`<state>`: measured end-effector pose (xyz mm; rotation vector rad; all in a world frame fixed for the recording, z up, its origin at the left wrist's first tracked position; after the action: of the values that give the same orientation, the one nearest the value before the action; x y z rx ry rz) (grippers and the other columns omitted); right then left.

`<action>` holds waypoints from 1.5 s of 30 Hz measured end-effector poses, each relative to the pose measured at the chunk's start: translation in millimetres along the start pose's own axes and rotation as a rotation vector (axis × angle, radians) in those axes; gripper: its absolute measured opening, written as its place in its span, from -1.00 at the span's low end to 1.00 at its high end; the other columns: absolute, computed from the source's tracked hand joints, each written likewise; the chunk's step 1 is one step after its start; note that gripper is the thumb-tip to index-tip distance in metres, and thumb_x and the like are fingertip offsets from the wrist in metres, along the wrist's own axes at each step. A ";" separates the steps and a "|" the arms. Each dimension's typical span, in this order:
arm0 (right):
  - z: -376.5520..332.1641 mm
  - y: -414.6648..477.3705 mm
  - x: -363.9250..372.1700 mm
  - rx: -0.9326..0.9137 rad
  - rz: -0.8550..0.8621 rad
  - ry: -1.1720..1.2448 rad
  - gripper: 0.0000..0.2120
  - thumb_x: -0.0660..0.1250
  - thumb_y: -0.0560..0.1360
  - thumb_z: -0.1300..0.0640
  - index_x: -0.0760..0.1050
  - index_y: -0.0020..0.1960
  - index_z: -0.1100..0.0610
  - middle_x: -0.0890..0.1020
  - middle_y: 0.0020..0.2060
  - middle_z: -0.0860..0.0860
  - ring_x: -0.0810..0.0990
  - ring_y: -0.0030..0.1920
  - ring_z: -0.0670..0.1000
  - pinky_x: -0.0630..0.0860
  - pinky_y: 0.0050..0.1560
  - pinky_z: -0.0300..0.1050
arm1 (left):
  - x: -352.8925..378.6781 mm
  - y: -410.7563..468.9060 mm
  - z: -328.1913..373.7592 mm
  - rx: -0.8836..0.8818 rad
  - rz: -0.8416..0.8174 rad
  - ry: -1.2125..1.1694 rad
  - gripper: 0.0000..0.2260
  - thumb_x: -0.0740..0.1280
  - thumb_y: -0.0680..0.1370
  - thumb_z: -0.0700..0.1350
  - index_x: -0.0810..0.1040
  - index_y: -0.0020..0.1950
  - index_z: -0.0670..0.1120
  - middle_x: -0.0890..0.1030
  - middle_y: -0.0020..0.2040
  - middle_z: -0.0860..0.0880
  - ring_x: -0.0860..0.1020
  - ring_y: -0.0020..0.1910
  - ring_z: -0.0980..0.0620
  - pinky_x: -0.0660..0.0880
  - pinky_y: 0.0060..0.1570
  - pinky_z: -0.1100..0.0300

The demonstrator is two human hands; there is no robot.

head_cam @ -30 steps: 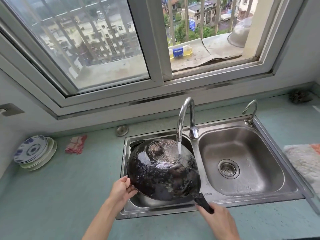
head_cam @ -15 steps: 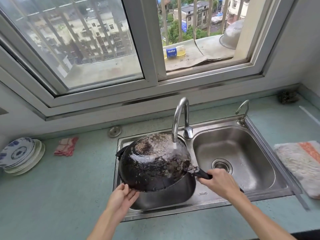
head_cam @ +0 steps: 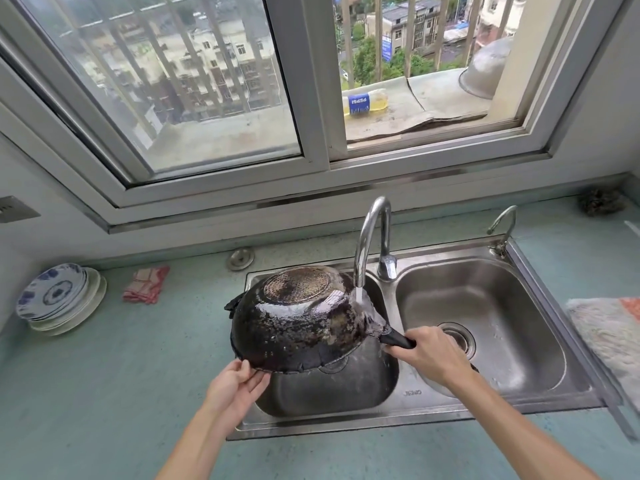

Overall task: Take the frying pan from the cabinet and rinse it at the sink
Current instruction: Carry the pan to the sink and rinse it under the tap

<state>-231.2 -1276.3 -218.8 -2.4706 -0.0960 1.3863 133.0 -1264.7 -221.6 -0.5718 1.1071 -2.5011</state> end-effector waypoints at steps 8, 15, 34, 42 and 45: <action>20.9 -39.8 -23.7 0.034 0.116 -0.138 -0.50 0.31 0.34 -0.41 0.29 -0.46 -0.04 0.45 -0.46 -0.07 0.64 -0.23 0.12 0.50 -0.25 -0.03 | 7.7 11.1 -47.3 -0.145 -0.029 0.093 -0.81 0.05 0.67 -0.35 0.40 -0.06 -0.20 0.52 -0.08 -0.21 0.55 -0.06 -0.15 0.44 0.17 -0.07; 39.0 -82.2 -33.5 0.109 0.163 -0.144 -0.54 0.28 0.36 -0.41 0.55 -0.26 0.00 0.64 -0.31 -0.04 0.61 -0.24 0.03 0.54 -0.21 -0.07 | 17.2 8.6 -70.3 -0.229 -0.122 0.117 -0.79 0.07 0.68 -0.28 0.50 0.09 -0.25 0.59 0.06 -0.24 0.57 0.01 -0.17 0.42 0.28 -0.10; 18.0 -165.0 -51.6 0.323 0.196 -0.293 -0.52 0.26 0.42 -0.41 0.38 -0.33 -0.01 0.49 -0.42 -0.06 0.47 -0.29 0.02 0.39 -0.27 -0.07 | 39.6 31.3 -67.2 -0.169 -0.417 0.514 -0.36 0.51 0.36 0.15 0.47 0.36 -0.05 0.70 0.08 -0.21 0.69 0.02 -0.20 0.58 0.13 -0.09; 16.7 -205.9 -47.5 0.443 0.271 -0.256 -0.51 0.31 0.38 -0.41 0.31 -0.42 -0.05 0.45 -0.47 -0.07 0.46 -0.30 0.06 0.49 -0.22 -0.05 | 53.1 31.9 -70.1 -0.157 -0.502 0.538 -0.20 0.57 0.30 0.19 0.38 0.45 -0.04 0.63 0.23 -0.18 0.69 0.04 -0.19 0.53 0.20 -0.15; 17.1 -220.0 -46.5 0.497 0.312 -0.234 -0.53 0.30 0.36 -0.43 0.47 -0.32 -0.01 0.58 -0.40 -0.03 0.62 -0.20 0.08 0.54 -0.17 -0.06 | 62.0 28.0 -74.1 -0.159 -0.525 0.538 -0.23 0.57 0.27 0.20 0.43 0.40 -0.02 0.65 0.20 -0.15 0.69 0.00 -0.16 0.53 0.20 -0.16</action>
<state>-250.4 -1072.7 -123.9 -1.9612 0.5397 1.5844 47.5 -1265.3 -274.6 -0.2455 1.5141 -3.1585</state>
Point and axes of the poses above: each hand's wrist, its own y-axis towards the middle knuckle, its own x-axis out of the palm, z = x × y, the point moved 6 cm from there along y, towards the middle knuckle
